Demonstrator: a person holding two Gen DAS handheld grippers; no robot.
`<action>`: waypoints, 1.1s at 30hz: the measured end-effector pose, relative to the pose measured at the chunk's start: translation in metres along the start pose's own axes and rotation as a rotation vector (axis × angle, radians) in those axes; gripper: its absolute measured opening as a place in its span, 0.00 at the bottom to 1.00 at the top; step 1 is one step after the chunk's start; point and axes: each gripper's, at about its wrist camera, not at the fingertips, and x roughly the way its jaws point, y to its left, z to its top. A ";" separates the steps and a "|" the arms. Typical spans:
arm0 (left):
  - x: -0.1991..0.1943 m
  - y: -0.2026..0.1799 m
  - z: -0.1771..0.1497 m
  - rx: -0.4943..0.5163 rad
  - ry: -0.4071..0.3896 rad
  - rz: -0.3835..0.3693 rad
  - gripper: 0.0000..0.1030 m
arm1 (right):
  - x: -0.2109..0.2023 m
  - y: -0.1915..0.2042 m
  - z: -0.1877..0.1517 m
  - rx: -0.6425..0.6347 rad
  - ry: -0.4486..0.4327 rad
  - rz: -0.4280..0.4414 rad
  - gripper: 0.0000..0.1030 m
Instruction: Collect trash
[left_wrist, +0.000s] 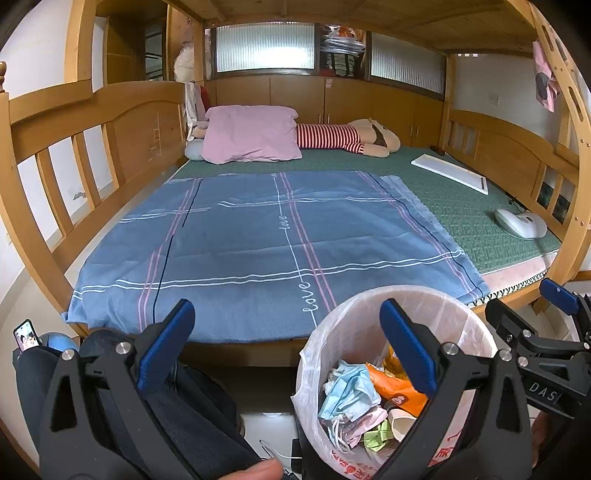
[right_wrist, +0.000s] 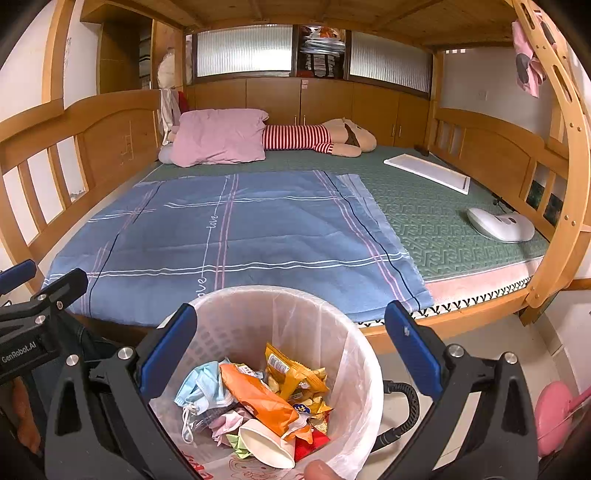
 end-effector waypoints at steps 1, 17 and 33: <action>0.000 0.000 0.000 -0.001 0.001 0.001 0.97 | 0.000 0.000 0.000 0.000 0.001 0.000 0.96; 0.002 0.001 0.000 -0.008 0.012 0.002 0.97 | 0.003 0.001 0.000 0.000 0.010 -0.003 0.96; 0.004 0.001 -0.002 -0.009 0.018 -0.001 0.97 | 0.007 0.001 -0.002 -0.003 0.016 -0.005 0.96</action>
